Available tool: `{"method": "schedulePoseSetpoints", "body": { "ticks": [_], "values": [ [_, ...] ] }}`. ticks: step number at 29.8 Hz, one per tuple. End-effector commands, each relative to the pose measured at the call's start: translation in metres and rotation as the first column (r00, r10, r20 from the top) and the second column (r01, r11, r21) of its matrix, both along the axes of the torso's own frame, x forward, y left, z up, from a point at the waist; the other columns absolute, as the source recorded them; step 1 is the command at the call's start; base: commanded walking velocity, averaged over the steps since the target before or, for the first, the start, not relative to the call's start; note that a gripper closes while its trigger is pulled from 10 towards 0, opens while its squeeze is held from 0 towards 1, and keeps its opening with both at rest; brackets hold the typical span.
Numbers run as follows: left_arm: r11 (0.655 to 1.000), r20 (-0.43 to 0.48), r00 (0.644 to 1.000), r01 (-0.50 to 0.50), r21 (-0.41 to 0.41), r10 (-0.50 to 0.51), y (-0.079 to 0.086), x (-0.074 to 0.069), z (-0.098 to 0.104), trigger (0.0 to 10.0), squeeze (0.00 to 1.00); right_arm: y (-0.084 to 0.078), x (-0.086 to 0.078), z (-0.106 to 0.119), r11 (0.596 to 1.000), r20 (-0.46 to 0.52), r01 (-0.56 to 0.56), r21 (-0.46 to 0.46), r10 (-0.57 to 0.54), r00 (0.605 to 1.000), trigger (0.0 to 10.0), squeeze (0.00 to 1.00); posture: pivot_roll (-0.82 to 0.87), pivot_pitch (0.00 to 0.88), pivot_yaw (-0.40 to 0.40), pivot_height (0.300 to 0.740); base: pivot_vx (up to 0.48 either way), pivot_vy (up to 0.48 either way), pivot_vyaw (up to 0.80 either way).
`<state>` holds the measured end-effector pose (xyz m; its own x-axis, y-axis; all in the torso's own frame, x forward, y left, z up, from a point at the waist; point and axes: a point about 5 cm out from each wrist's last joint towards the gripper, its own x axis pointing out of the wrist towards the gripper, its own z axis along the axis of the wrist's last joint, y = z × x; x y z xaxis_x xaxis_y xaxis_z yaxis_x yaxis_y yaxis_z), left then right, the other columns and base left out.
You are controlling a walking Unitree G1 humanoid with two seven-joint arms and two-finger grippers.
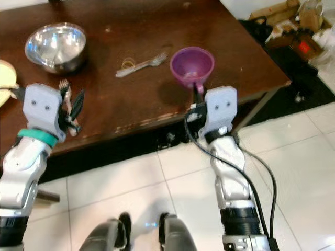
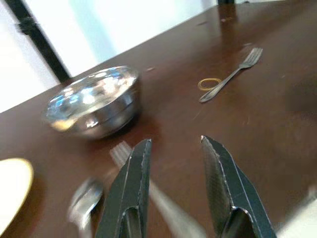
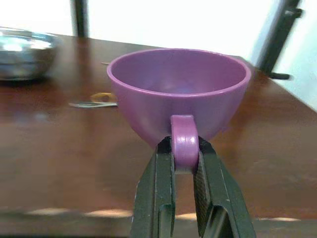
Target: Setting the table
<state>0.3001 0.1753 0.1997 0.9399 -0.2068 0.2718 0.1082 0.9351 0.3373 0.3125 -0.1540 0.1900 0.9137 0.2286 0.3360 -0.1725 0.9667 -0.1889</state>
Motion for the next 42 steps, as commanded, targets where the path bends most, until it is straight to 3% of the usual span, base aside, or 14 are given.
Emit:
{"method": "schedulePoseSetpoints", "body": {
  "ticks": [1, 42],
  "values": [
    [1.0, -0.021, 1.0, -0.007, -0.003, 0.007, 0.0029, -0.0021, -0.0056, 10.0, 0.0, -0.0004, -0.0018, -0.0015, 1.0, -0.001, -0.004, 0.001, 0.004, 1.0, 10.0, 0.0, 0.01, 0.157, 0.077, 0.74, -0.334, 0.0, 0.0],
    [1.0, -0.027, 1.0, 0.005, -0.001, -0.005, 0.0023, -0.0018, -0.0039, 10.0, 0.0, 0.0061, -0.0014, -0.0053, 1.0, -0.017, -0.012, 0.025, 0.012, 1.0, 10.0, 0.0, 0.02, 0.168, 0.09, 0.74, -0.333, 0.0, 0.0]
  ]
}}
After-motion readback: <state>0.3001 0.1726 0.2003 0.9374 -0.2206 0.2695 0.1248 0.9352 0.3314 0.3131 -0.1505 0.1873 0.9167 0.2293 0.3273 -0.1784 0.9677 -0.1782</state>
